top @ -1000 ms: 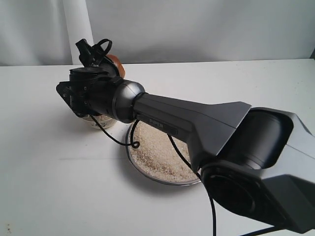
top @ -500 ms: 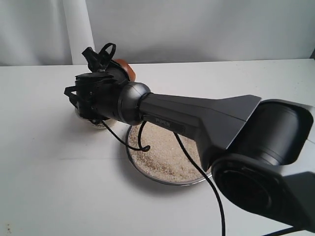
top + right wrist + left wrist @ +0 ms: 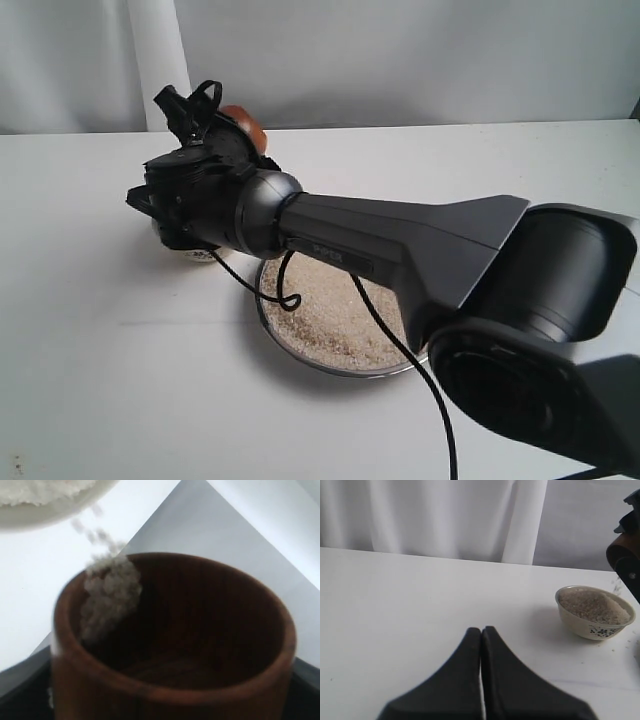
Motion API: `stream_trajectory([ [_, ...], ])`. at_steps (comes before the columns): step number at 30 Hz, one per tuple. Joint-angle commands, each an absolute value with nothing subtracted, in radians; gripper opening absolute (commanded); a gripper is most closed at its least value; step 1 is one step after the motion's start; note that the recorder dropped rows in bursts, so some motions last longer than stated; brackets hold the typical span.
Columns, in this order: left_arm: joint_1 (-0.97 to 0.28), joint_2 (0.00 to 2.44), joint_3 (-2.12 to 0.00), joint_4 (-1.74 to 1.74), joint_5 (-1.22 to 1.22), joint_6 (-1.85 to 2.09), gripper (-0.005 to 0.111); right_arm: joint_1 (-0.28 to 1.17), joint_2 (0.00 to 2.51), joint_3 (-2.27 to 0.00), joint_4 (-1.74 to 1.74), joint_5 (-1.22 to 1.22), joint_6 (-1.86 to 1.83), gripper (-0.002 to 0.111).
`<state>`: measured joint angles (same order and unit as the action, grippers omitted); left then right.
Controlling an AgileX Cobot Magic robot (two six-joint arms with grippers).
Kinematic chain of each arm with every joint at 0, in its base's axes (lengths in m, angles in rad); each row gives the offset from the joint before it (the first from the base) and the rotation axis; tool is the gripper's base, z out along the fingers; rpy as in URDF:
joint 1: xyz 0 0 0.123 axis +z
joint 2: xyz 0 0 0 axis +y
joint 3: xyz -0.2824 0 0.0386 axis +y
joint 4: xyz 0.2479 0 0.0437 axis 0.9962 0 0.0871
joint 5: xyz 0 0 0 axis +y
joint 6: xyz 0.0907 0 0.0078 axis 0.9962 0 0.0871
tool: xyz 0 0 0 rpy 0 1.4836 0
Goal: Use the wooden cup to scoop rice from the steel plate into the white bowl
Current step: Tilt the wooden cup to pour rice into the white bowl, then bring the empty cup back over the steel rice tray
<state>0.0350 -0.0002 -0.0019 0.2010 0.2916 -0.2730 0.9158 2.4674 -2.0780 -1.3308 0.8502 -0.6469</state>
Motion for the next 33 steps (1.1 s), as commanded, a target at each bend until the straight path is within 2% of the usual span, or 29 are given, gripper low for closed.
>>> stream_trajectory([
  [1,0.030,0.000,0.000,0.196,0.285,-0.277,0.000,0.922,2.442,-2.080,-1.414,0.861,-0.661,0.000],
  [16,0.030,0.000,0.000,0.196,0.285,-0.277,0.000,0.930,2.421,-2.055,-1.383,0.862,-0.714,0.000],
  [25,0.030,0.000,0.000,0.196,0.285,-0.277,0.000,0.928,2.409,-2.055,-1.275,0.841,-0.567,0.000],
  [27,0.030,0.000,0.000,0.196,0.285,-0.277,0.000,0.928,2.369,-2.055,-1.198,0.820,-0.459,0.000],
  [33,0.030,0.000,0.000,0.196,0.285,-0.275,0.000,0.894,2.237,-2.108,-0.742,0.870,-0.471,0.000],
])
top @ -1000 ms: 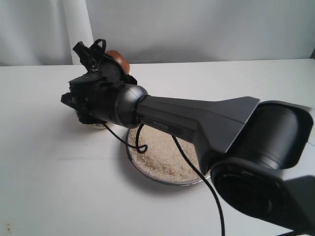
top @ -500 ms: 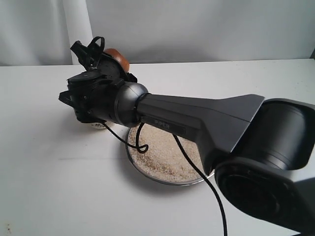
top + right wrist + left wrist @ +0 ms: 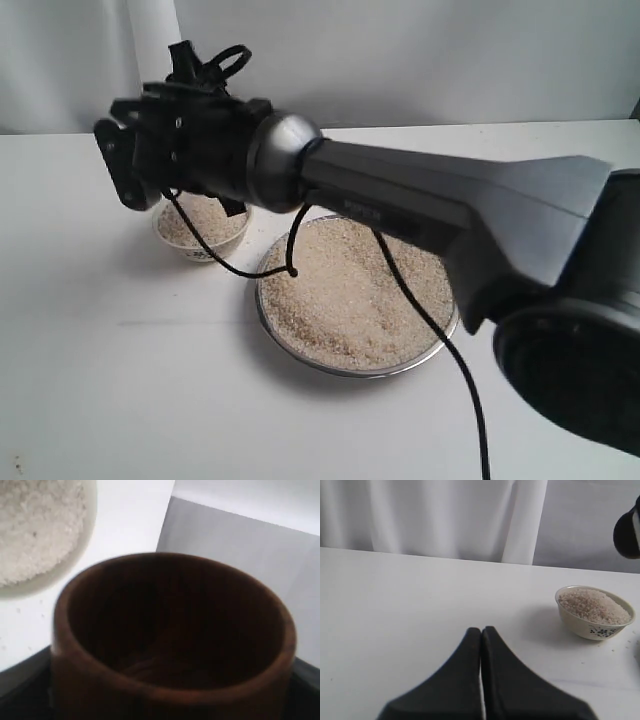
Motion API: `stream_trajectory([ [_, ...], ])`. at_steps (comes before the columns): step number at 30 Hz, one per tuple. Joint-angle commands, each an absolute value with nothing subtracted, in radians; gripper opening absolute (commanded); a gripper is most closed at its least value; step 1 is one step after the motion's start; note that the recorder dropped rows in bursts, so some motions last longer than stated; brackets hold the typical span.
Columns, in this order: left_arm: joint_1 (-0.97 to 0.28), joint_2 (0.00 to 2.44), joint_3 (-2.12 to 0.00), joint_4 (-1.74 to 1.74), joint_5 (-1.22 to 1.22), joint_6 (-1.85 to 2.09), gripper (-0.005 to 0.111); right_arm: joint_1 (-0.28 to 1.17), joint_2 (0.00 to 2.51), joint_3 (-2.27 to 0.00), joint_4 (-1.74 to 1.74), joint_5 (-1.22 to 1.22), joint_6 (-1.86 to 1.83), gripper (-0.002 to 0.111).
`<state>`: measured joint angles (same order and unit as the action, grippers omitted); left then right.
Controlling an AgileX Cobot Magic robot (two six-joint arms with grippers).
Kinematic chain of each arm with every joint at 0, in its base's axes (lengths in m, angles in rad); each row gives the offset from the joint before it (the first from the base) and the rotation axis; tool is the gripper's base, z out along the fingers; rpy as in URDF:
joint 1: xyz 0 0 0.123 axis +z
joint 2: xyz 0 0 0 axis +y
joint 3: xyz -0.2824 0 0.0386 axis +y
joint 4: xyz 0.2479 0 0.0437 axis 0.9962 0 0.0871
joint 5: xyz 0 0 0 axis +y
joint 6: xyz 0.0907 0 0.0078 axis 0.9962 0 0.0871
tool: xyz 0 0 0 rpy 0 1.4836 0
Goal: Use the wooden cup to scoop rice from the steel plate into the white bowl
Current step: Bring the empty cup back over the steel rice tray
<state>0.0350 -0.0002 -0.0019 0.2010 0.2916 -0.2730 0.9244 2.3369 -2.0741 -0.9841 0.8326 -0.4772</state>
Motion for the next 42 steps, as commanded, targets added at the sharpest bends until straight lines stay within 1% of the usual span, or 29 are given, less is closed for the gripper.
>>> stream_trajectory([
  [1,0.030,0.000,0.000,0.196,0.285,-0.275,0.000,0.877,2.202,-2.108,-0.675,0.894,-0.471,0.000],
  [2,0.030,0.000,0.000,0.196,0.285,-0.275,0.000,0.868,2.186,-2.108,-0.650,0.917,-0.471,0.000],
  [6,0.030,0.000,0.000,0.196,0.285,-0.275,0.000,0.826,2.117,-2.107,-0.612,1.144,-0.537,0.000],
  [10,0.030,0.000,0.000,0.196,0.285,-0.277,0.000,0.763,2.064,-2.102,-0.412,1.221,-0.624,0.000],
  [14,0.030,0.000,0.000,0.196,0.285,-0.277,0.000,0.721,2.043,-2.023,-0.414,1.221,-0.655,0.000],
  [17,0.030,0.000,0.000,0.196,0.285,-0.277,0.000,0.701,2.043,-1.900,-0.518,1.221,-0.665,0.000],
  [29,0.030,0.000,0.000,0.196,0.285,-0.277,0.000,0.697,2.043,-1.602,-0.815,1.221,-0.784,0.000],
  [32,0.030,0.000,0.000,0.196,0.285,-0.277,0.000,0.697,2.043,-1.531,-0.864,1.183,-0.810,0.000],
  [37,0.030,0.000,0.000,0.196,0.285,-0.277,0.000,0.697,2.043,-1.457,-0.889,1.124,-0.833,0.000],
  [42,0.030,0.000,0.000,0.196,0.285,-0.275,0.000,0.697,2.064,-1.433,-0.889,1.106,-0.835,0.000],
])
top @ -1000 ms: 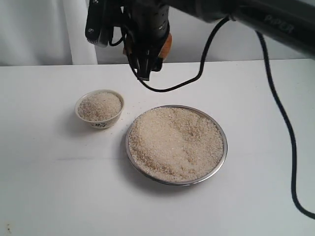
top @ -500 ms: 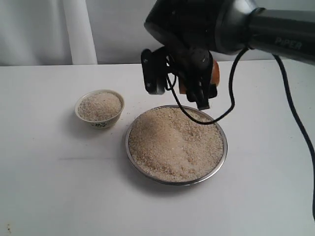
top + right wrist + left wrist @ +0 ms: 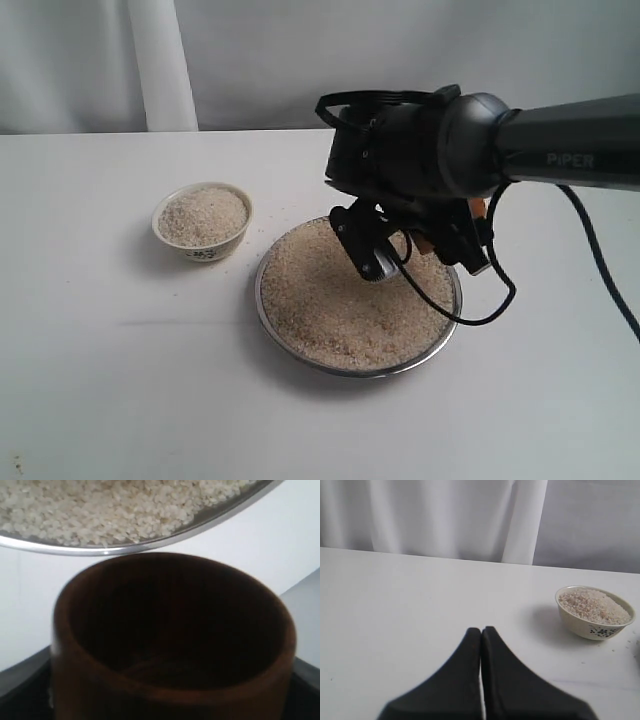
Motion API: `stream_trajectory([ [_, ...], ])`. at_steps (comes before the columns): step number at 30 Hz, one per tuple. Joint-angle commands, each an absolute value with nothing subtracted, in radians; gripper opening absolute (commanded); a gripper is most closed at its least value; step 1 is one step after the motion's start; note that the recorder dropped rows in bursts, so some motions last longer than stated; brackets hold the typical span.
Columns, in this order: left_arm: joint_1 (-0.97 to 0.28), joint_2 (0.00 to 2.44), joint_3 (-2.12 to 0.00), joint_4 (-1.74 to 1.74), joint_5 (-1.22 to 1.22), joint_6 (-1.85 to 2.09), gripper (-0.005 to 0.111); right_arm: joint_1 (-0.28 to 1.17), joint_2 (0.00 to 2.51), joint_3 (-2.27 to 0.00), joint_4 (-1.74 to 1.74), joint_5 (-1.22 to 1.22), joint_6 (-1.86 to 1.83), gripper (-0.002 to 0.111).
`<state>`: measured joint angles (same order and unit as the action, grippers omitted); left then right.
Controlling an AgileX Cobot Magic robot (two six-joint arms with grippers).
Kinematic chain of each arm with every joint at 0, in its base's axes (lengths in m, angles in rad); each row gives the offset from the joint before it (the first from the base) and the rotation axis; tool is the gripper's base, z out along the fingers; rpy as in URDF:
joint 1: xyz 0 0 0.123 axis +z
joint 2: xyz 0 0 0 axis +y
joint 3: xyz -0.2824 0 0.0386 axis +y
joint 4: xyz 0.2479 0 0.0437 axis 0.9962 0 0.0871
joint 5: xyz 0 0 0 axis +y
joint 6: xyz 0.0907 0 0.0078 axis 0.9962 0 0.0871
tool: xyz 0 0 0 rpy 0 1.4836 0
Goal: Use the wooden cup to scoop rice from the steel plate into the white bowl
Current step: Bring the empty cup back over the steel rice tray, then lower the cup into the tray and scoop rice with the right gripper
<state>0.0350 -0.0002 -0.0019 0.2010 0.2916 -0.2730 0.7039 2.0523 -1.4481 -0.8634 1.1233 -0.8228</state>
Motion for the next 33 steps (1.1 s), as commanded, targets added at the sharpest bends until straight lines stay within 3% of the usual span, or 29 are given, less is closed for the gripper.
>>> stream_trajectory([
  [1,0.030,0.000,0.000,0.196,0.285,-0.275,0.000,0.697,2.066,-1.433,-0.891,1.106,-0.835,0.000],
  [33,0.030,0.000,0.000,0.196,0.285,-0.277,0.000,0.775,2.229,-1.433,-0.908,1.063,-0.838,0.000],
])
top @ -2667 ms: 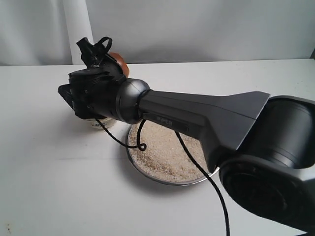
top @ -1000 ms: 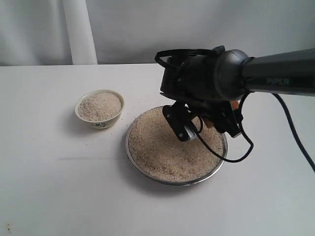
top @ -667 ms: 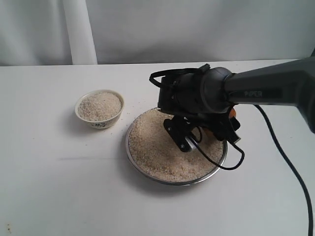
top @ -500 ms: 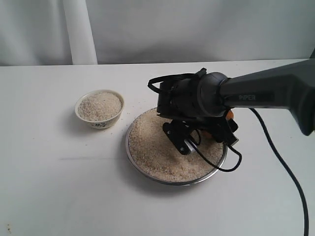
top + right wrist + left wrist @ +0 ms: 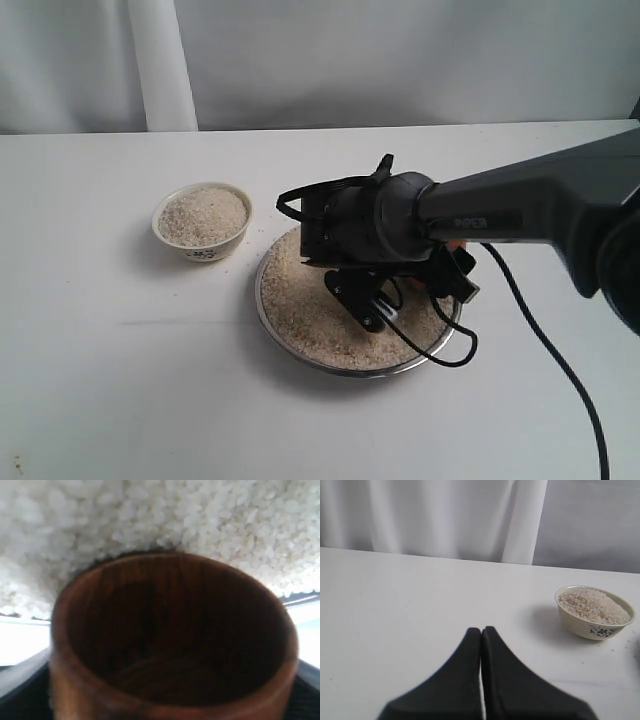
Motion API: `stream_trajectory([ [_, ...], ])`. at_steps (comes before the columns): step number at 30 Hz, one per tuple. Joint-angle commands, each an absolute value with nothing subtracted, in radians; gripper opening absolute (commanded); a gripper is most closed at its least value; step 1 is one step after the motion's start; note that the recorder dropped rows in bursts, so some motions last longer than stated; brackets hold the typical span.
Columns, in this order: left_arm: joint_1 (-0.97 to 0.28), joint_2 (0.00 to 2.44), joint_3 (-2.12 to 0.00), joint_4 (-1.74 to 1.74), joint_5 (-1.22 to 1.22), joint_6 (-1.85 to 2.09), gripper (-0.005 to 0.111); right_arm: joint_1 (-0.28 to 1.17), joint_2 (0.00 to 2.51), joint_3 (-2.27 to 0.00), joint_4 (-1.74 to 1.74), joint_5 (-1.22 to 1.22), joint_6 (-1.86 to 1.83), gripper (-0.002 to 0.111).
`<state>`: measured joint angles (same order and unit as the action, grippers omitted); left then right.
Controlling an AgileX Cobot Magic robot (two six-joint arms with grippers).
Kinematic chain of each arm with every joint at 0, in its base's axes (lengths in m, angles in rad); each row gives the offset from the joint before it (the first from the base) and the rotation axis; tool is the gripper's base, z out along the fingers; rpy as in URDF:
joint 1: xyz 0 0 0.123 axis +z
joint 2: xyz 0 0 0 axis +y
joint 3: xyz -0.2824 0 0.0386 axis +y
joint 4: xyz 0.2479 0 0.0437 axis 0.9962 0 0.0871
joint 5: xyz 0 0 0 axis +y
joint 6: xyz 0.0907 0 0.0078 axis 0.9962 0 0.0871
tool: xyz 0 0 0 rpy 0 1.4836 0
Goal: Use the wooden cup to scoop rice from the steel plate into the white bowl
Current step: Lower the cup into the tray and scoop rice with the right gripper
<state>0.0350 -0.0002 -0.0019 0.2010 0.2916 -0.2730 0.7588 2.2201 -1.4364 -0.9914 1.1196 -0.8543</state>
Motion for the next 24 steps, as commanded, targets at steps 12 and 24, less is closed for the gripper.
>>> stream_trajectory([
  [12,0.030,0.000,0.000,0.196,0.285,-0.275,0.000,0.780,2.229,-1.433,-0.701,0.960,-0.838,0.000],
  [24,0.030,0.000,0.000,0.196,0.285,-0.278,0.000,0.780,2.229,-1.433,-0.567,0.861,-0.836,0.000],
])
